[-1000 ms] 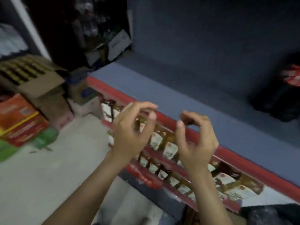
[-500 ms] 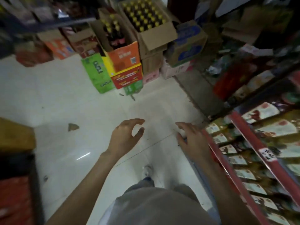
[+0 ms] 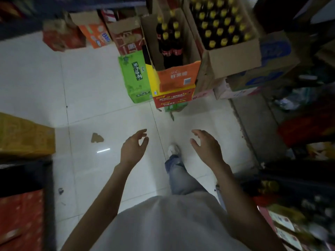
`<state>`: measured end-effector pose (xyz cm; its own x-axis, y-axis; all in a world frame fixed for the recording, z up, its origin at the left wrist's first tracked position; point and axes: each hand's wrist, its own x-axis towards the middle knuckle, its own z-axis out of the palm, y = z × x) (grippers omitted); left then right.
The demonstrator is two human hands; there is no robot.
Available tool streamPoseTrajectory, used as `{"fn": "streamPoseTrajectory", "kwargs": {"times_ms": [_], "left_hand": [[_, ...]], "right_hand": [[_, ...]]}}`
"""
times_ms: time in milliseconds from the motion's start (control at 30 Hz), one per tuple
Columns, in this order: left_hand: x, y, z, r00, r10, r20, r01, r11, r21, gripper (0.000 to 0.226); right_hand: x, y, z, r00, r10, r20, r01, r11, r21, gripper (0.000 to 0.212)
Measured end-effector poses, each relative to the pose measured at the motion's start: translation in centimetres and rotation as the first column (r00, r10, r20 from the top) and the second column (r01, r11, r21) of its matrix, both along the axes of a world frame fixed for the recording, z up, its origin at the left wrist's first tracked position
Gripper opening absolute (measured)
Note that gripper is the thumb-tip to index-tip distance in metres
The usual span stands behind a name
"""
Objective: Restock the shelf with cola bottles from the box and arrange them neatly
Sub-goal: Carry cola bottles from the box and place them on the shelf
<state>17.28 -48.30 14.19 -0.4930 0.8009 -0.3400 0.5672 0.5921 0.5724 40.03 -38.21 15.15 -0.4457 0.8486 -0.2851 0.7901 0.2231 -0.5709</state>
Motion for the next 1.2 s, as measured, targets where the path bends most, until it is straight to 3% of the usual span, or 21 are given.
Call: {"fn": "streamPoseTrajectory", "kwargs": {"times_ms": [167,300,500,700,833,933,1067,1200], "left_hand": [[-7.3,12.2,0.7,0.992,-0.074,-0.107,0.074,0.997,-0.006,0.043],[-12.9,22.8,1.6,0.973,-0.134,-0.190,0.149,0.986,0.068,0.042],[-18.3,36.2,-1.4,0.973,-0.201,-0.115,0.213,0.972,0.099,0.047],[-21.1,46.2,-6.1,0.952,-0.303,-0.036,0.303,0.953,-0.001,0.057],[-20.5,50.8,-10.1,0.958,-0.270,0.093,0.274,0.961,-0.036,0.072],[-19.7,53.1,-13.4,0.962,-0.236,0.135,0.248,0.965,-0.086,0.082],[-18.6,54.3,-16.7,0.981,-0.145,0.131,0.156,0.985,-0.079,0.076],[-17.6,54.5,-18.3,0.988,-0.020,0.153,0.025,0.999,-0.034,0.072]], "right_hand": [[-7.3,12.8,0.4,0.997,0.081,0.013,-0.081,0.996,0.032,0.038],[-13.1,22.8,0.8,0.999,0.032,-0.044,-0.028,0.996,0.085,0.035],[-19.8,33.2,-1.8,0.984,-0.138,-0.113,0.141,0.990,0.018,0.052],[-24.2,39.9,-5.8,0.963,-0.260,-0.065,0.263,0.964,0.042,0.062],[-25.9,43.5,-10.4,0.937,-0.349,-0.019,0.349,0.937,-0.019,0.078],[-27.0,45.9,-14.4,0.913,-0.403,-0.069,0.398,0.914,-0.074,0.089],[-27.8,48.0,-18.6,0.860,-0.464,-0.212,0.441,0.885,-0.148,0.083],[-28.2,48.8,-21.0,0.852,-0.483,-0.204,0.460,0.875,-0.150,0.079]]}}
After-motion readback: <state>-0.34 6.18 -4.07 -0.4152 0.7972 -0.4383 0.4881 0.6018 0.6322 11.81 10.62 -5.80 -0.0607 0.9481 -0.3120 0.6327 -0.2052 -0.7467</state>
